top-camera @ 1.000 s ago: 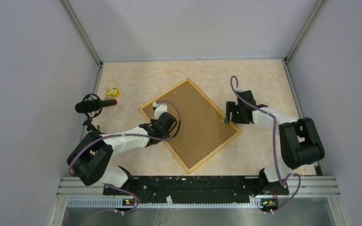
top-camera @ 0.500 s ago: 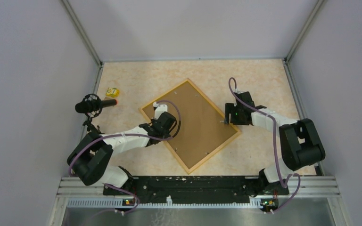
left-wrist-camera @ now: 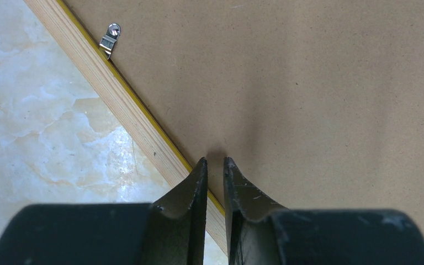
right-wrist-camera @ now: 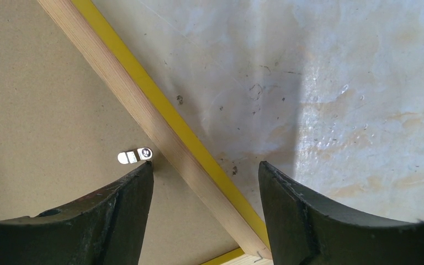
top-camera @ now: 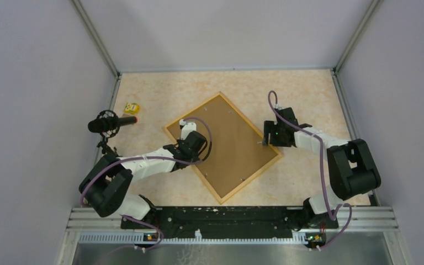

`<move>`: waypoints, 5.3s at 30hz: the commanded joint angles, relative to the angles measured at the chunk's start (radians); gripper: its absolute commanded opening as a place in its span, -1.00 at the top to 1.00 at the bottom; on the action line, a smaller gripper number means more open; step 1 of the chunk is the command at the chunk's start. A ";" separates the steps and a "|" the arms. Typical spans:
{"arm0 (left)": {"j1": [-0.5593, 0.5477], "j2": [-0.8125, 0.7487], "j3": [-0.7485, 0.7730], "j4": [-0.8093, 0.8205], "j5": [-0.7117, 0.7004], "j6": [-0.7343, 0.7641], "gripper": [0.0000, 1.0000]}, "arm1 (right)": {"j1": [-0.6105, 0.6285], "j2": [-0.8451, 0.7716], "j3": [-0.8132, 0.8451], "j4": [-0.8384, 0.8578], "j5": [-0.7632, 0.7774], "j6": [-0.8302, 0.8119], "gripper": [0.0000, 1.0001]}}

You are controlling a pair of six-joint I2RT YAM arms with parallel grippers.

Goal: Put the photo into the frame
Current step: Install the photo frame at the center of the board.

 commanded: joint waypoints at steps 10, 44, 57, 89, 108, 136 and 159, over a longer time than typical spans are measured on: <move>0.006 0.035 -0.010 -0.073 0.022 -0.001 0.58 | 0.035 -0.018 -0.019 0.010 -0.026 0.014 -0.41; 0.006 0.035 -0.009 -0.076 0.020 -0.003 0.57 | 0.100 0.122 -0.034 0.007 0.286 0.268 0.11; 0.007 0.035 -0.009 -0.078 0.019 -0.003 0.56 | 0.120 0.083 0.003 -0.102 0.174 0.213 0.00; 0.005 -0.019 -0.021 -0.085 0.047 -0.010 0.26 | 0.118 0.086 0.077 -0.168 0.143 0.157 -0.16; -0.023 -0.284 0.074 -0.196 0.552 0.023 -0.48 | 0.105 0.333 0.387 -0.203 0.000 0.069 -0.42; -0.044 -0.489 -0.152 0.058 0.862 -0.155 -0.49 | 0.115 -0.095 -0.272 0.147 0.146 0.584 1.00; -0.508 0.029 -0.074 0.509 0.770 -0.287 -0.73 | 0.078 -0.294 -0.283 0.233 0.112 0.472 0.95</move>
